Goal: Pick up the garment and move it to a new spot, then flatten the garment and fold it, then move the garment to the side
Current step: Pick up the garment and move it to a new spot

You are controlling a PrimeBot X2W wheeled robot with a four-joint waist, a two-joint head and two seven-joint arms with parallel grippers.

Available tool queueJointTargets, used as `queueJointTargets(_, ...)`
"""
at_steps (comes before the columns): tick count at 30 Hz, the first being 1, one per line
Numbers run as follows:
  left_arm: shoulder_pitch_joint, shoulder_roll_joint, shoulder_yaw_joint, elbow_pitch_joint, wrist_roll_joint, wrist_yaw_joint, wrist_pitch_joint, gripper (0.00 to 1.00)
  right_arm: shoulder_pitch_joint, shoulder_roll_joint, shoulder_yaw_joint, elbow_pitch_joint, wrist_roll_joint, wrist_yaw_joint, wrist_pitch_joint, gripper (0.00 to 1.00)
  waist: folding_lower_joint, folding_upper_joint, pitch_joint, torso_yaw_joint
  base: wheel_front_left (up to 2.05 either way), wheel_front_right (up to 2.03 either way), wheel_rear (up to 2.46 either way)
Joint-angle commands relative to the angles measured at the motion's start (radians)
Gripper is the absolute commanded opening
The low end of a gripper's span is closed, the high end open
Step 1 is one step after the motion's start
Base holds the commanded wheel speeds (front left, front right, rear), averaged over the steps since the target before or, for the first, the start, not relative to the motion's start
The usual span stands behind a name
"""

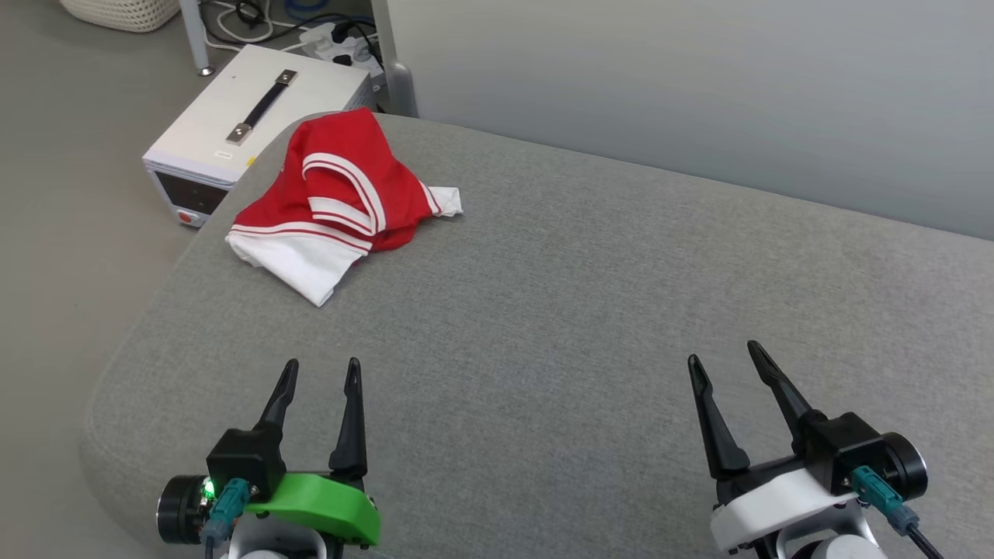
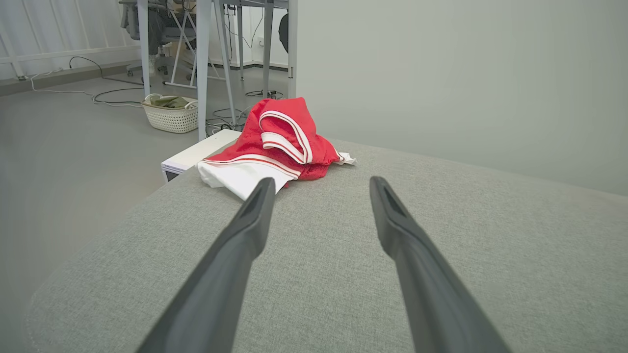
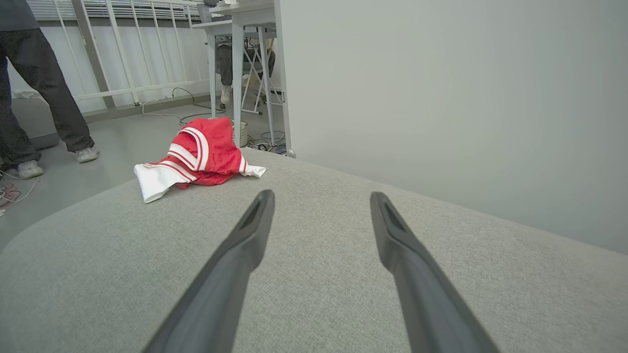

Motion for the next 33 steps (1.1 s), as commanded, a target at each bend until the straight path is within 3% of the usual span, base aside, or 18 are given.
queueJointTargets(1, 0.018, -0.004, -0.004, 0.005, -0.007, -0.007, -0.01, 1.0, 0.013, 0.001, 0.003, 0.003, 0.007, -0.001, -0.013, 1.0, 0.0, 0.0, -0.009, 0.051, 0.0, 0.0, 0.0)
queueJointTargets(16, 0.02, -0.004, -0.017, -0.001, -0.041, 0.004, -0.041, 1.0, 0.007, 0.001, 0.024, 0.016, 0.01, -0.001, -0.044, 1.0, 0.0, 0.0, 0.012, 0.147, 0.0, 0.0, 0.0)
queueJointTargets(26, -0.003, -0.004, 0.001, -0.02, -0.059, 0.01, -0.042, 1.0, -0.01, 0.001, 0.018, 0.02, -0.011, -0.001, -0.044, 1.0, 0.0, 0.0, 0.08, 0.11, 0.0, 0.0, 0.0)
queueJointTargets(33, -0.133, 0.007, 0.057, 0.075, -0.062, -0.036, -0.042, 1.0, -0.048, -0.024, 0.003, 0.003, -0.048, -0.001, -0.044, 1.0, 0.0, 0.0, 0.187, 0.053, 0.0, 0.0, 0.0)
